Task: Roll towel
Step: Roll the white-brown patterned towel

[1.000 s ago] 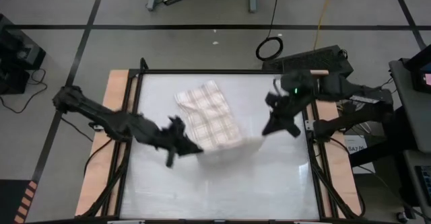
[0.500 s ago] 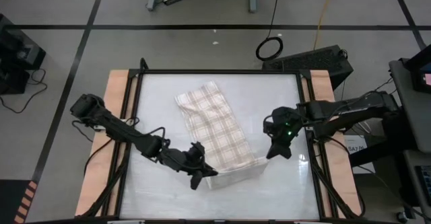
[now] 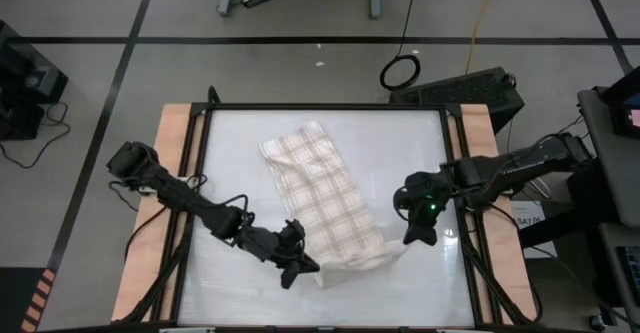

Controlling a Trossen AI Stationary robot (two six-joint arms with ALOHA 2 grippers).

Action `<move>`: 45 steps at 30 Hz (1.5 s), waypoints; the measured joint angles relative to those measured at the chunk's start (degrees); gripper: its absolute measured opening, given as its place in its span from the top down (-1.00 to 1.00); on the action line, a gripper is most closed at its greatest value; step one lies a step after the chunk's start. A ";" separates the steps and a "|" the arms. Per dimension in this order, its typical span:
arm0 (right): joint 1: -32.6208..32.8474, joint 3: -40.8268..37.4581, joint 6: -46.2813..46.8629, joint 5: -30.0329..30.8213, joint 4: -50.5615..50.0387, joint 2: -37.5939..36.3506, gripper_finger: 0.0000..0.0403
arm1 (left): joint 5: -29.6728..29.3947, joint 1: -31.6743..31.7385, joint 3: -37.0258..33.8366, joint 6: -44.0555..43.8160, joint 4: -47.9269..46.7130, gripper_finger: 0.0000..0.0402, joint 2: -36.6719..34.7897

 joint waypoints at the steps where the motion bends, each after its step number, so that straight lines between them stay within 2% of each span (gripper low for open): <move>1: 0.67 -0.04 0.24 0.01 0.18 0.11 0.89 | 0.42 -0.19 0.02 0.02 -0.10 0.81 0.00; 8: 4.72 0.02 2.90 3.40 0.73 0.52 0.61 | -1.25 -0.70 0.00 -0.27 -2.56 0.80 0.00; 11: 6.10 0.04 4.35 4.74 0.03 0.51 0.46 | -3.16 0.07 0.00 -3.18 -6.47 0.80 0.00; 16: 7.41 0.04 4.58 9.12 -0.35 0.52 0.26 | -5.23 2.81 0.00 -4.32 -15.46 0.80 0.00; 20: 5.38 0.06 4.42 13.00 0.68 0.52 0.20 | -5.89 6.86 0.00 -3.91 -19.86 0.80 -0.10; 24: -0.44 0.13 6.35 16.44 4.35 0.91 0.21 | -5.79 12.66 0.00 -3.23 -21.20 0.80 -0.35; 28: -5.91 0.13 5.86 16.81 8.38 0.92 0.26 | -5.56 20.52 -0.03 -4.09 -20.51 0.79 -1.41; 32: -9.11 0.13 3.91 15.72 12.44 0.86 0.30 | -0.59 28.89 0.07 4.67 -20.79 0.79 -2.19; 38: -10.81 0.13 2.92 9.53 20.02 0.21 0.35 | 3.80 42.23 0.37 10.32 -27.09 0.82 -1.17; 40: -10.89 0.15 2.56 9.02 21.53 0.13 0.36 | 4.74 45.75 0.31 11.17 -29.46 0.84 -0.11; 45: -10.89 0.15 1.23 8.88 21.57 -0.04 0.37 | 6.98 52.52 0.28 15.83 -28.63 0.91 3.12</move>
